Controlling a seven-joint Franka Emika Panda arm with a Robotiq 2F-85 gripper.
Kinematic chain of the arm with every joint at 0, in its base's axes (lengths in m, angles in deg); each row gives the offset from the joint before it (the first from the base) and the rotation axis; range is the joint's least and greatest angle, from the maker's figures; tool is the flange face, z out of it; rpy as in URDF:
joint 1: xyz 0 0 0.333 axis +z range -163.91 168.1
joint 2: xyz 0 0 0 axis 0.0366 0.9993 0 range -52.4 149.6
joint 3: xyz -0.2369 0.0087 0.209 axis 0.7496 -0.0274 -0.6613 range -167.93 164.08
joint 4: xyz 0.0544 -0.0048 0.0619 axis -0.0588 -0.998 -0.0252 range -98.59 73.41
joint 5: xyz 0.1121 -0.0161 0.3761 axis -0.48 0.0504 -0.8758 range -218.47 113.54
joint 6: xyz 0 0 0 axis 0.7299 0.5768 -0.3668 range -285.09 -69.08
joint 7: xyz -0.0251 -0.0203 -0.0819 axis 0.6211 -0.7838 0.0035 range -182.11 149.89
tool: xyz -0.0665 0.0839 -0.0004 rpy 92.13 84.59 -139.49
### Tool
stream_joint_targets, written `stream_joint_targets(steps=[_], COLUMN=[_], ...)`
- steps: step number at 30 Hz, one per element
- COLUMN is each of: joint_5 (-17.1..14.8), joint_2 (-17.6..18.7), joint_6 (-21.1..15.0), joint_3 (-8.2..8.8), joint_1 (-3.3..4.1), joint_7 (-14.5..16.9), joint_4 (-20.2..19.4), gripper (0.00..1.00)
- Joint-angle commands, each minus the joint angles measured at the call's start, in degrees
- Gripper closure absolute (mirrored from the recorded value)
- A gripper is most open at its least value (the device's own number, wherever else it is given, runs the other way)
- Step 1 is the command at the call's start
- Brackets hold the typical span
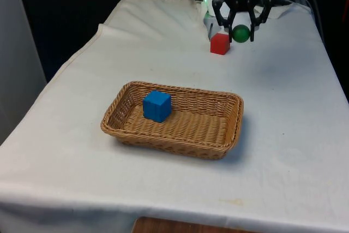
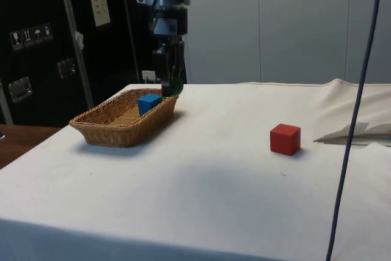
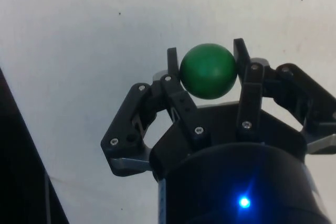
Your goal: Place all non-red objects into the basket.
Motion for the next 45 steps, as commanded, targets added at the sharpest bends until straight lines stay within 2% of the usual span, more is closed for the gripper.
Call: stream_joint_targets(steps=[1,2,11,12,19,20,22,27,28,29,36,37,38,45], joint_5=[0.46,0.00,-0.23,0.00,-0.69,-0.17,-0.92,-1.38,-0.63,-1.49,-3.27,-2.46,-3.44,-4.13], joint_2=[0.57,0.29,3.09,2.81,6.07,5.50,7.51,9.91,9.45,10.37,15.07,14.78,15.53,18.28], joint_6=[0.63,0.06,0.69,0.40,0.69,0.40,0.74,0.63,0.46,0.63,0.06,0.23,-0.06,-1.09], joint_3=[0.23,0.11,1.20,1.26,1.60,1.78,1.66,1.72,2.01,1.72,1.83,2.29,1.89,2.52], joint_1=[-0.11,-0.06,-0.23,-0.06,-0.23,-0.11,-0.23,-0.34,-0.11,-0.34,-0.63,-0.23,-0.63,-0.97], joint_7=[-0.40,0.00,0.11,0.00,0.17,0.00,0.17,0.17,-0.17,0.23,0.52,-0.06,0.57,0.80], joint_4=[0.86,0.40,4.53,4.18,8.31,7.56,10.03,12.83,12.26,13.35,17.88,17.59,18.33,20.40], gripper=[1.00,1.00,1.00,1.00,1.00,1.00,1.00,1.00,1.00,1.00,1.00,1.00,1.00,1.00])
